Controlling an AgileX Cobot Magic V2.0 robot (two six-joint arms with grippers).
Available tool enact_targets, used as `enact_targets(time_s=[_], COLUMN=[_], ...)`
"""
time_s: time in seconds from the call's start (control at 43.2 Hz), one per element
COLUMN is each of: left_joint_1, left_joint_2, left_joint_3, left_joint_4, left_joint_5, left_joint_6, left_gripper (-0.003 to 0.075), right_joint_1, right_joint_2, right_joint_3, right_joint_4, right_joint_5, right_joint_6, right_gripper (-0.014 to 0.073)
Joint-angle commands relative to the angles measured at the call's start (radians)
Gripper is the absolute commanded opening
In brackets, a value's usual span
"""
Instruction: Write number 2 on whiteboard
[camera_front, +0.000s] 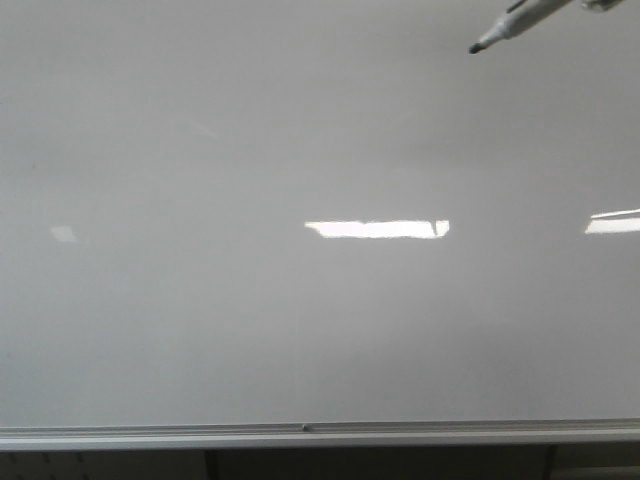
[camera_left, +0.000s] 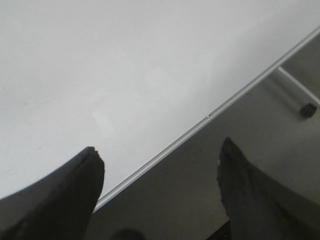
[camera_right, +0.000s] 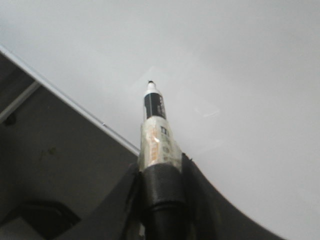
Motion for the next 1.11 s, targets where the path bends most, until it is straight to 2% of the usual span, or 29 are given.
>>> enact_targets(time_s=[0.0, 0.208, 0.301, 0.37, 0.579, 0.787, 0.926, 1.088], left_joint_1=[0.062, 0.088, 0.088, 0.088, 0.088, 0.088, 0.088, 0.088], left_joint_2=[-0.045, -0.069, -0.067, -0.067, -0.067, -0.067, -0.067, -0.067], left_joint_3=[0.013, 0.043, 0.043, 0.043, 0.043, 0.043, 0.043, 0.043], left_joint_4=[-0.061, -0.077, -0.081, -0.081, -0.081, -0.081, -0.081, -0.081], left_joint_5=[-0.086, -0.131, -0.141, -0.151, -0.183, -0.184, -0.184, -0.184], left_joint_6=[-0.014, -0.014, -0.014, -0.014, -0.014, -0.014, -0.014, -0.014], left_gripper=[0.0473, 0.0473, 0.0473, 0.0473, 0.0473, 0.0473, 0.0473, 0.0473], right_joint_1=[-0.050, -0.038, -0.034, -0.024, 0.036, 0.041, 0.041, 0.041], right_joint_2=[-0.088, -0.143, -0.111, -0.082, 0.052, 0.175, 0.238, 0.300], right_joint_3=[0.094, 0.401, 0.486, 0.514, 0.512, 0.510, 0.508, 0.477], right_joint_4=[0.009, 0.037, 0.038, 0.038, -0.008, -0.012, -0.012, -0.012], right_joint_5=[-0.239, -0.742, -0.936, -1.027, -1.230, -1.404, -1.472, -1.488], right_joint_6=[0.051, 0.051, 0.051, 0.051, 0.051, 0.051, 0.051, 0.051], right_gripper=[-0.0016, -0.0016, -0.0016, -0.0016, -0.0016, -0.0016, -0.0016, -0.0016])
